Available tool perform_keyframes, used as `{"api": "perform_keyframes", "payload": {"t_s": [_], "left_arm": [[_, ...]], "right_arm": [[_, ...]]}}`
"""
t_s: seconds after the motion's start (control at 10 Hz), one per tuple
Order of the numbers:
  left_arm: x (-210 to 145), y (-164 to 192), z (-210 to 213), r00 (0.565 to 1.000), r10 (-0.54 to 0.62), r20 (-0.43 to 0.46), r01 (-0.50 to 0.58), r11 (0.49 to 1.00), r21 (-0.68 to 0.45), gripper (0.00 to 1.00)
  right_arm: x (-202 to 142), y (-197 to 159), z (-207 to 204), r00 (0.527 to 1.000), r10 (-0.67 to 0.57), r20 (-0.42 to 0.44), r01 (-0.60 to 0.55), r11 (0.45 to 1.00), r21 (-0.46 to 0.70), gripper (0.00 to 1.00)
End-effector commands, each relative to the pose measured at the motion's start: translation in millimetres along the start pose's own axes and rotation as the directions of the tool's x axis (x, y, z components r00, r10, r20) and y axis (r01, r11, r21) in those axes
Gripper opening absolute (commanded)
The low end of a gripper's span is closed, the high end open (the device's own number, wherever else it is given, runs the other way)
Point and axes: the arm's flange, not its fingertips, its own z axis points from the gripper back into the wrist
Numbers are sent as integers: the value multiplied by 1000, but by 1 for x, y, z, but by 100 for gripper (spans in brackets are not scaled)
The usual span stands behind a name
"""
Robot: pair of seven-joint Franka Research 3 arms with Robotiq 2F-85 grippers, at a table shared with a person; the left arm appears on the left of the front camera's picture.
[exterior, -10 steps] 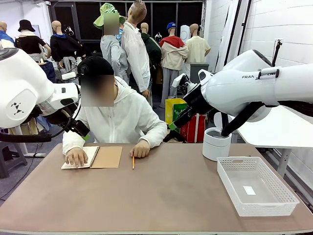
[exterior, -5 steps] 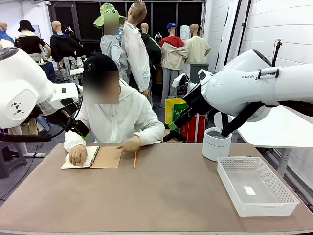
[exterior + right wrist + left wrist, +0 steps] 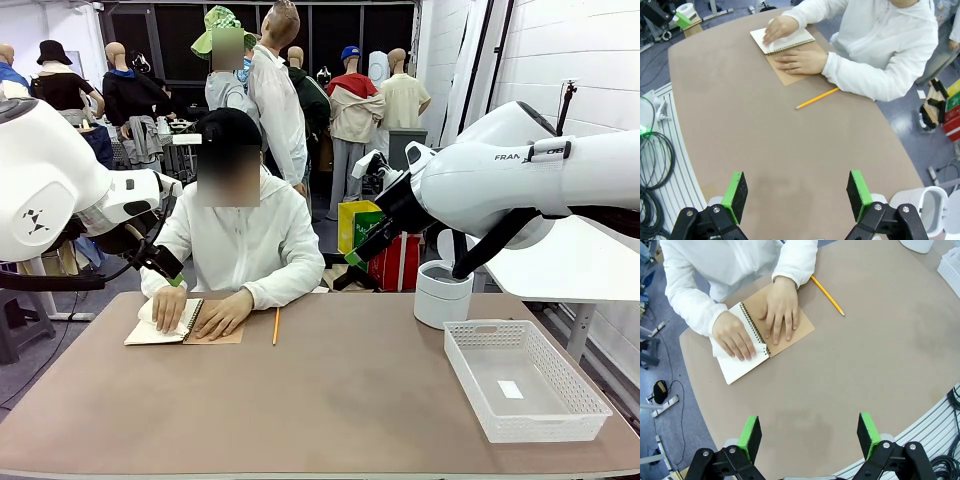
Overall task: Sort the paper based on its condition.
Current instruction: If a person hands you a paper, place it in the Organizing basket , and if it's crumpled, put it in the Trash can.
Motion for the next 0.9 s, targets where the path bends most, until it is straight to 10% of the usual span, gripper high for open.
{"api": "perform_keyframes", "payload": {"t_s": [0.0,0.8], "left_arm": [[0,1,0,1000,4,6,-4,1000,-5,100],[0,1,0,1000,4,6,-4,1000,-5,100]], "right_arm": [[0,0,0,1000,-1,5,1,1000,0,100],[0,0,0,1000,-1,5,1,1000,0,100]]}}
